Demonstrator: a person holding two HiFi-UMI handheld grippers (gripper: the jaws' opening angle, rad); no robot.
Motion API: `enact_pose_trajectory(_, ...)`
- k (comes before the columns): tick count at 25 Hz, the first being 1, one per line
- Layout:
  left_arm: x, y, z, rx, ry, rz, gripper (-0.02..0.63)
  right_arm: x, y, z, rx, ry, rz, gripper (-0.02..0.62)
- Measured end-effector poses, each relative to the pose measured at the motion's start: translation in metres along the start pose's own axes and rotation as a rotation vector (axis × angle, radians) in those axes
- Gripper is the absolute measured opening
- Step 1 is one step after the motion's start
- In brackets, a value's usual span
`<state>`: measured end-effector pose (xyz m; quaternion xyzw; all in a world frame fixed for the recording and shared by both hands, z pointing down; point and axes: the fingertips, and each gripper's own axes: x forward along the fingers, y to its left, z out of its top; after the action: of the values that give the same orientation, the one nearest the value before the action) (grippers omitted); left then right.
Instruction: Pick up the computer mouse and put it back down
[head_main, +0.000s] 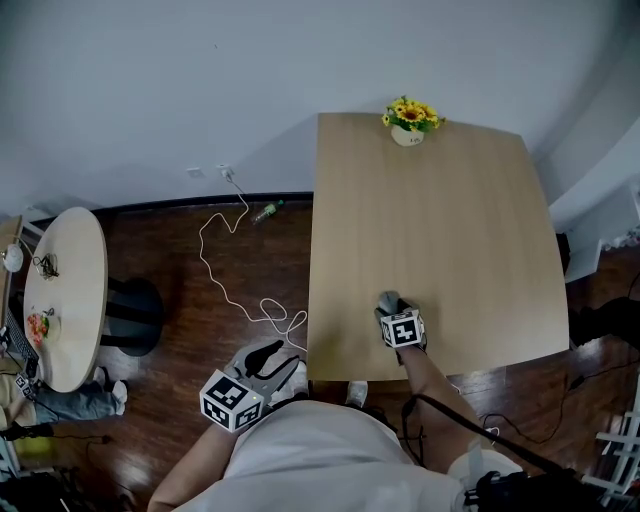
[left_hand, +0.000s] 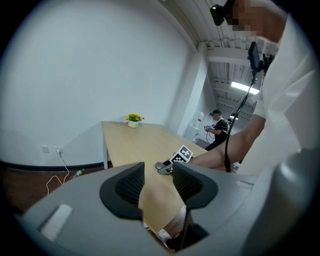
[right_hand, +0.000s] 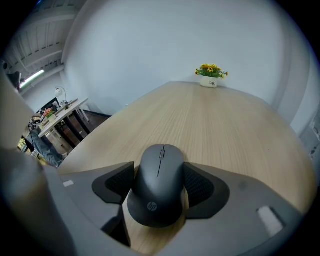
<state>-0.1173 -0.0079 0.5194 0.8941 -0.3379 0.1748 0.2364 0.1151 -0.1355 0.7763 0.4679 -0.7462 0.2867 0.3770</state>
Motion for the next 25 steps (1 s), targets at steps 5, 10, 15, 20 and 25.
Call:
enact_pose_trajectory(5,0.001,0.002,0.003,0.002,-0.002,-0.005,0.144,-0.003,0.005,0.0,-0.048,-0.005,0.021,0.4)
enact_pose_trajectory(10,0.005,0.005,0.004,0.008,-0.003,-0.017,0.144,-0.021,0.005,0.009,-0.054,-0.058,0.021,0.4)
enact_pose_trajectory(15,0.011,0.005,0.006,0.009,-0.01,-0.049,0.146,-0.074,0.017,0.035,-0.066,-0.172,0.021,0.402)
enact_pose_trajectory(20,0.024,0.002,0.009,0.018,-0.01,-0.096,0.144,-0.147,0.035,0.06,-0.062,-0.287,0.041,0.407)
enact_pose_trajectory(25,0.034,-0.007,0.012,0.046,-0.013,-0.144,0.144,-0.214,0.054,0.069,-0.073,-0.357,0.034,0.407)
